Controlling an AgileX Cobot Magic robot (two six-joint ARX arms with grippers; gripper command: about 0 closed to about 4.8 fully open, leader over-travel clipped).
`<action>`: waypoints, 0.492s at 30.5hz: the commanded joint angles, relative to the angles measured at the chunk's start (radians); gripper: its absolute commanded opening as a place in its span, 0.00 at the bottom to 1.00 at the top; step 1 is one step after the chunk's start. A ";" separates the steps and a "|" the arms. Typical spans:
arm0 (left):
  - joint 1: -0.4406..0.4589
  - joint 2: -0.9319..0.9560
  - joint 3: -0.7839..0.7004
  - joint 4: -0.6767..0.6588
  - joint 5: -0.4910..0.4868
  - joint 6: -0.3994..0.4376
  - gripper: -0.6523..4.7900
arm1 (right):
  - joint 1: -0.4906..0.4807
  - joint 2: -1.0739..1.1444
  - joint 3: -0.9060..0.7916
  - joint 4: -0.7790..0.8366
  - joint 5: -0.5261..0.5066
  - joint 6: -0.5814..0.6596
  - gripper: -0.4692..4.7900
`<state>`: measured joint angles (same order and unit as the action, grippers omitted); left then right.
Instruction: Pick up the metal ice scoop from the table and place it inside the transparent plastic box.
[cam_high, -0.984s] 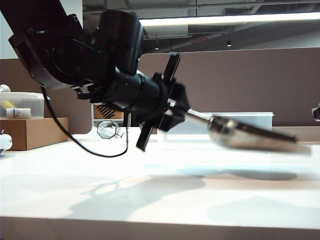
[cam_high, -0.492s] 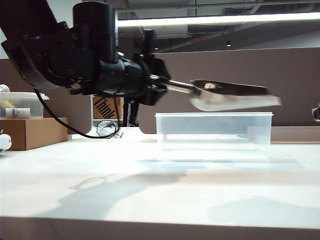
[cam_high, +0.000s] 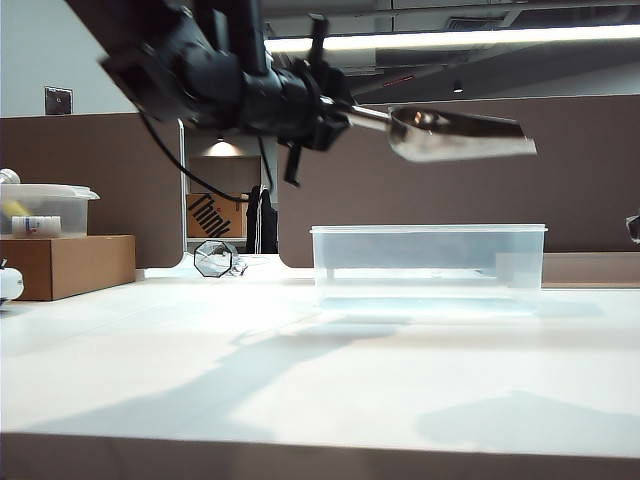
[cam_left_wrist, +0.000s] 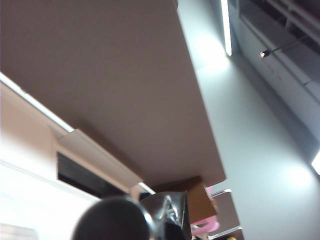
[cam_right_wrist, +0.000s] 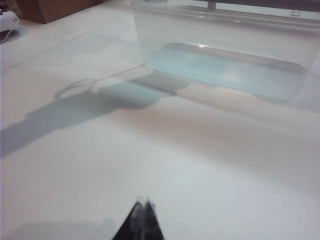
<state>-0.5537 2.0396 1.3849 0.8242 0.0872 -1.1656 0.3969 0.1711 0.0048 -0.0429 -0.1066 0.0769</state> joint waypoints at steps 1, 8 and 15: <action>0.002 0.063 0.044 -0.007 0.003 -0.063 0.11 | 0.002 0.000 0.001 0.017 0.000 -0.002 0.09; 0.010 0.127 0.070 -0.007 -0.001 -0.106 0.11 | 0.001 0.000 0.001 0.017 0.000 -0.002 0.09; 0.012 0.133 0.070 -0.022 -0.025 -0.108 0.11 | -0.018 -0.011 0.001 0.017 -0.001 -0.002 0.09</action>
<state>-0.5430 2.1757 1.4479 0.7883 0.0689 -1.2667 0.3904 0.1688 0.0048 -0.0429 -0.1078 0.0769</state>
